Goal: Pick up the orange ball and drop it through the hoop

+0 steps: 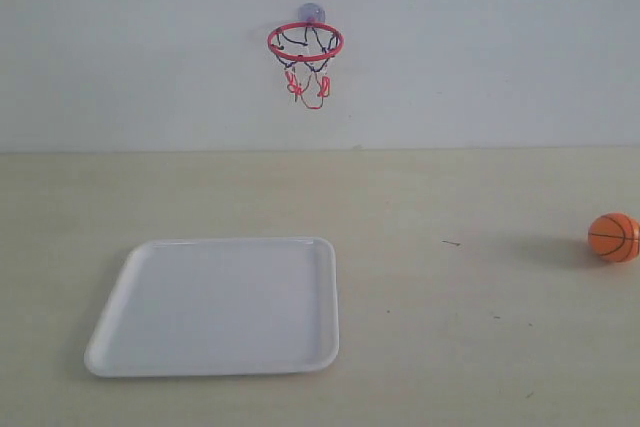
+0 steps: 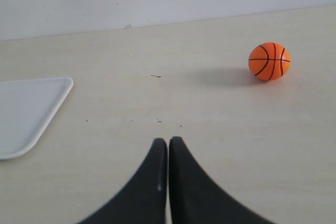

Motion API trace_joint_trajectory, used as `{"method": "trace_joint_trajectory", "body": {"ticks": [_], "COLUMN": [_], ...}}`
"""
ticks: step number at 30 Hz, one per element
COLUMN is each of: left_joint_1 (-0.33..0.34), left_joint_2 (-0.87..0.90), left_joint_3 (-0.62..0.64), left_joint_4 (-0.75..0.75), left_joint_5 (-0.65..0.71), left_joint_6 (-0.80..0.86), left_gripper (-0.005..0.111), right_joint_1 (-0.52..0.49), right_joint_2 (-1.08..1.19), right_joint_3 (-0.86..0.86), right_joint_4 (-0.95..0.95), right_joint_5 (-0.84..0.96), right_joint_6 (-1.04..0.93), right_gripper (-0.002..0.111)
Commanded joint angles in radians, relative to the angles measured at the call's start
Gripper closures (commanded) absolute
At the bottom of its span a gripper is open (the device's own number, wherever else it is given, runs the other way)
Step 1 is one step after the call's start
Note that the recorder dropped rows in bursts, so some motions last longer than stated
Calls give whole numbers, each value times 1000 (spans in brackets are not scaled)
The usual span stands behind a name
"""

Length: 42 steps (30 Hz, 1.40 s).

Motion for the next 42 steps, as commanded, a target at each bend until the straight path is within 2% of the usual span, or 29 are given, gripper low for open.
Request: {"method": "trace_joint_trajectory", "body": {"ticks": [1,4,5,8,9,11,13,17,20,21,23,27,31,33,35,39,40,42], "left_joint_1": [1,1,1,1,1,20,48,114,178,201,251,304,307,307,284,161,134,115], "left_joint_2": [-71,-98,-98,-98,-98,-98,-98,-98,-98,-98,-98,-98,-98,-98,-98,-98,-98,-98], "left_joint_3": [-12,-53,-65,-67,-67,-67,-59,-16,19,32,75,150,179,179,197,272,272,272], "left_joint_4": [-21,-21,-21,-21,-2,192,405,926,1252,1321,1380,1385,1409,1481,1615,1936,1971,1966], "left_joint_5": [-81,-40,-34,3,3,-24,-74,-199,-195,-190,-190,-197,-247,-262,-276,-365,-345,-361], "left_joint_6": [-204,-219,-170,171,240,301,168,-415,-769,-839,-956,-955,-955,-955,-1060,-1581,-1641,-1643], "left_gripper": [103,103,103,103,103,103,103,103,103,103,103,103,103,103,103,103,103,103], "right_joint_1": [2,2,2,2,2,2,2,2,2,2,2,2,2,2,2,2,2,2], "right_joint_2": [-4,-4,-4,-4,-4,-4,-4,-4,-4,-4,-4,-4,-4,-4,-4,-4,-4,-4], "right_joint_3": [-1,-1,-1,-1,-1,-1,-1,-1,-1,-1,-1,-1,-1,-1,-1,-1,-1,-1], "right_joint_4": [-6,-6,-6,-6,-6,-6,-4,-4,-4,-4,-4,-4,-4,-4,-4,-4,-4,-4], "right_joint_5": [-10,-10,-10,-10,-10,-10,-10,-10,-10,-10,-10,-10,-10,-10,-10,-10,-10,-10], "right_joint_6": [-1,-1,-1,-1,-1,-1,-1,-1,-1,-1,-1,-1,-1,-1,-1,-1,-1,-1], "right_gripper": [108,108,108,108,108,108,108,108,108,108,108,108,108,108,108,108,108,108]}}
